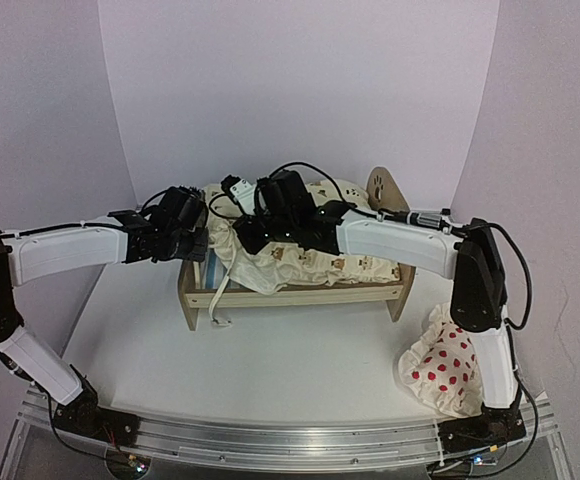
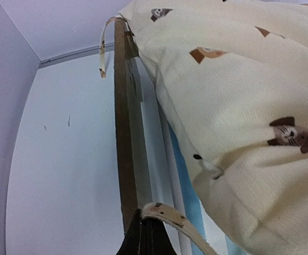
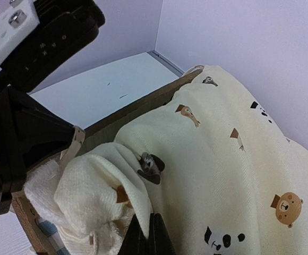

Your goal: Set up the pet bed

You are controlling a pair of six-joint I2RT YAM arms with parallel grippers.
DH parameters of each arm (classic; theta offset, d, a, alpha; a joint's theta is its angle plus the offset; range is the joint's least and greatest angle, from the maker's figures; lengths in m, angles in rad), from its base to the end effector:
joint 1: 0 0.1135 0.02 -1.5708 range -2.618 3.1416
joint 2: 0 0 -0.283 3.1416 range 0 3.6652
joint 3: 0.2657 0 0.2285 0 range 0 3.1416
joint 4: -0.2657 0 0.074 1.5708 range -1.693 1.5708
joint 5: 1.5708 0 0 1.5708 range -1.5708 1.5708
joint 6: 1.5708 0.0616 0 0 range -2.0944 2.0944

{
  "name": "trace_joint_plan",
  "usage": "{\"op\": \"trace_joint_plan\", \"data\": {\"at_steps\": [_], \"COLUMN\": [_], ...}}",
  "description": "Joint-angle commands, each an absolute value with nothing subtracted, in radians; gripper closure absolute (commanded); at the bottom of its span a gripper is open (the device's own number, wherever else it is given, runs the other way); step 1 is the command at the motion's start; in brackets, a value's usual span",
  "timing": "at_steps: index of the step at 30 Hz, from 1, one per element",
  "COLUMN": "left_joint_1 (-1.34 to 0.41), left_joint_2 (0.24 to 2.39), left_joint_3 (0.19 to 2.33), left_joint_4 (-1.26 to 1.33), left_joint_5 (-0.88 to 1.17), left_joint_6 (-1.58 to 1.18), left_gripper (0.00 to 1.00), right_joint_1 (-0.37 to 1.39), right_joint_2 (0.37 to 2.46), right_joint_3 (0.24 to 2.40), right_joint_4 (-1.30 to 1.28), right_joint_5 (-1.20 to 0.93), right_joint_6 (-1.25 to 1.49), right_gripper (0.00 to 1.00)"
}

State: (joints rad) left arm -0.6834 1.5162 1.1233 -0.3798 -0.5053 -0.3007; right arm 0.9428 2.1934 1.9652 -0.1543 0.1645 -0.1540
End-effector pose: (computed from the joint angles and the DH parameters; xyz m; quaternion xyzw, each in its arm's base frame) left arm 0.2691 -0.1807 0.2778 0.0743 0.8944 0.0253 0.4404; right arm 0.3245 0.4297 0.3017 -0.3913 0.7287 0.1515 0.5412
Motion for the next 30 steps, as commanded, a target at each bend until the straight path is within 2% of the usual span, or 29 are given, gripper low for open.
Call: {"op": "trace_joint_plan", "data": {"at_steps": [1, 10, 14, 15, 19, 23, 26, 30], "left_joint_1": [-0.681, -0.719, -0.731, -0.735, -0.756, -0.769, -0.772, -0.773], "left_joint_2": [1.521, 1.552, 1.552, 1.548, 1.498, 1.434, 1.394, 1.336], "left_joint_3": [1.162, 1.164, 1.166, 1.167, 1.174, 1.184, 1.194, 1.198], "left_joint_4": [-0.504, -0.65, -0.709, -0.723, -0.755, -0.776, -0.812, -0.848], "left_joint_5": [-0.398, -0.355, -0.321, -0.317, -0.311, -0.292, -0.286, -0.311], "left_joint_6": [-0.392, -0.501, -0.54, -0.546, -0.557, -0.545, -0.538, -0.535], "left_gripper": [1.0, 1.0, 0.93, 0.91, 0.66, 0.49, 0.42, 0.36], "right_joint_1": [0.933, 0.933, 0.934, 0.934, 0.937, 0.943, 0.948, 0.955], "right_joint_2": [2.215, 2.237, 2.241, 2.243, 2.256, 2.267, 2.273, 2.275], "right_joint_3": [1.986, 1.976, 1.959, 1.955, 1.947, 1.941, 1.937, 1.938], "right_joint_4": [-0.14, -0.153, -0.159, -0.16, -0.161, -0.164, -0.167, -0.169], "right_joint_5": [0.174, 0.177, 0.18, 0.182, 0.194, 0.195, 0.192, 0.194], "right_joint_6": [-0.127, -0.09, -0.078, -0.076, -0.075, -0.077, -0.08, -0.08], "right_gripper": [1.0, 1.0, 1.0, 1.0, 1.0, 0.95, 0.9, 0.72]}}
